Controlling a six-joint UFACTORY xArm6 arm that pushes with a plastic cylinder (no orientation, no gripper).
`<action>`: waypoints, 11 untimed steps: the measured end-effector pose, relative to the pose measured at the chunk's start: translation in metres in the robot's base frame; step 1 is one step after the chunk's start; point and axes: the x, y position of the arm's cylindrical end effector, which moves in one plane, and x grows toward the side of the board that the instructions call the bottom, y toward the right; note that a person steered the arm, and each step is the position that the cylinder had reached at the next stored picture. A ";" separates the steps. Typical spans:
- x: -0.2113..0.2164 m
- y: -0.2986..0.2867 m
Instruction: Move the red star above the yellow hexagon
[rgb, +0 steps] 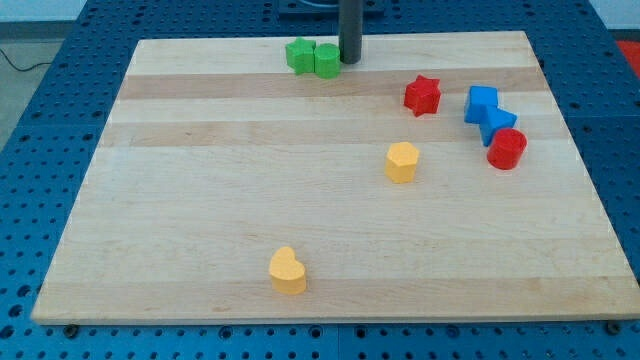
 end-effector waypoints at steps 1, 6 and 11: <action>0.028 0.023; 0.165 0.125; 0.052 0.070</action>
